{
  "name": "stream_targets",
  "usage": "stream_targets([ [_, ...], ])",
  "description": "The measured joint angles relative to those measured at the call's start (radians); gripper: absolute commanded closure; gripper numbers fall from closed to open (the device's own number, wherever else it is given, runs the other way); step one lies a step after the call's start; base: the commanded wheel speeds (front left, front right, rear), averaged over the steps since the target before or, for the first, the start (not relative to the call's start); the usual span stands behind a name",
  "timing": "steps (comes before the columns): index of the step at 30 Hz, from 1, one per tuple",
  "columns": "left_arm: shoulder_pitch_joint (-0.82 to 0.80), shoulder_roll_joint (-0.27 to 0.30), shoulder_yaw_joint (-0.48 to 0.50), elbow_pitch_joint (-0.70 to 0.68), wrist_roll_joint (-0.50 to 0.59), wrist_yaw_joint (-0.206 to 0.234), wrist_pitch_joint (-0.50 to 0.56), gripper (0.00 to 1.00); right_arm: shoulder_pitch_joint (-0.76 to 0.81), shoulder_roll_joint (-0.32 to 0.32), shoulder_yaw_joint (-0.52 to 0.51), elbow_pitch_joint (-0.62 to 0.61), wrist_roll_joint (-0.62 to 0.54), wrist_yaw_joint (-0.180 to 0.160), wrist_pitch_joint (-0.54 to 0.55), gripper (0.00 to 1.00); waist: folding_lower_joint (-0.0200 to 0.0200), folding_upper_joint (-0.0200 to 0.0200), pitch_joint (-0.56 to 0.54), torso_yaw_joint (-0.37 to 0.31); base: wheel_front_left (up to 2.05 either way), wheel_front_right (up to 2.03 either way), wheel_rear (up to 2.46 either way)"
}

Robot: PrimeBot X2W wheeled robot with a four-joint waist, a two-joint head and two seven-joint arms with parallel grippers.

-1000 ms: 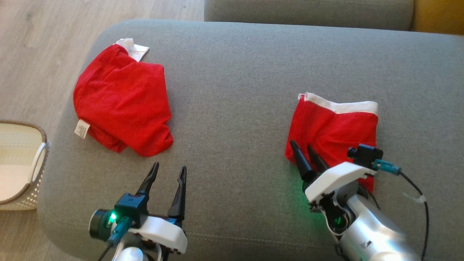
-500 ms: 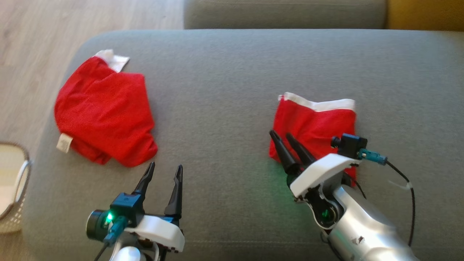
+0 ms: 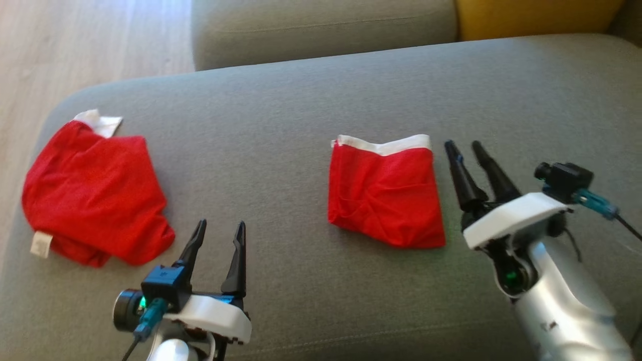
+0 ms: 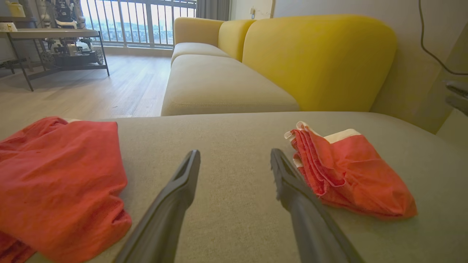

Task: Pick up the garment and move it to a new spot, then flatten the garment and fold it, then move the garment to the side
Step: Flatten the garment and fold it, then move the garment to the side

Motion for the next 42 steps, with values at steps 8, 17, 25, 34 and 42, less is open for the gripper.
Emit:
stream_targets([
  [8,0.001,0.000,0.010,-0.035,-0.012,0.017,0.000,0.00,0.148,0.015,-0.226,-0.183,-0.400,0.000,0.000,0.00,0.0000,0.0000,0.005,-0.047,0.00,0.00,0.00],
  [17,0.002,0.000,0.025,-0.076,-0.070,0.042,0.000,0.00,0.300,0.081,-0.337,-0.415,-0.807,0.000,0.000,0.00,0.0000,0.0000,0.021,-0.058,0.00,0.00,0.00],
  [25,0.024,0.000,0.034,-0.072,-0.051,0.043,0.000,0.00,0.351,0.102,-0.366,-0.437,-0.821,0.000,0.000,0.00,0.0000,0.0000,0.030,-0.053,0.00,0.00,0.00],
  [34,0.021,0.000,0.026,-0.072,-0.043,0.041,0.000,0.00,0.351,0.104,-0.380,-0.436,-0.784,0.000,0.000,0.00,0.0000,0.0000,0.042,-0.029,0.00,0.00,0.00],
  [42,-0.004,0.000,-0.004,-0.064,-0.036,0.034,0.000,0.00,0.308,0.104,-0.279,-0.388,-0.759,0.000,0.000,1.00,0.0001,0.0000,0.100,0.026,0.00,0.00,0.00],
])
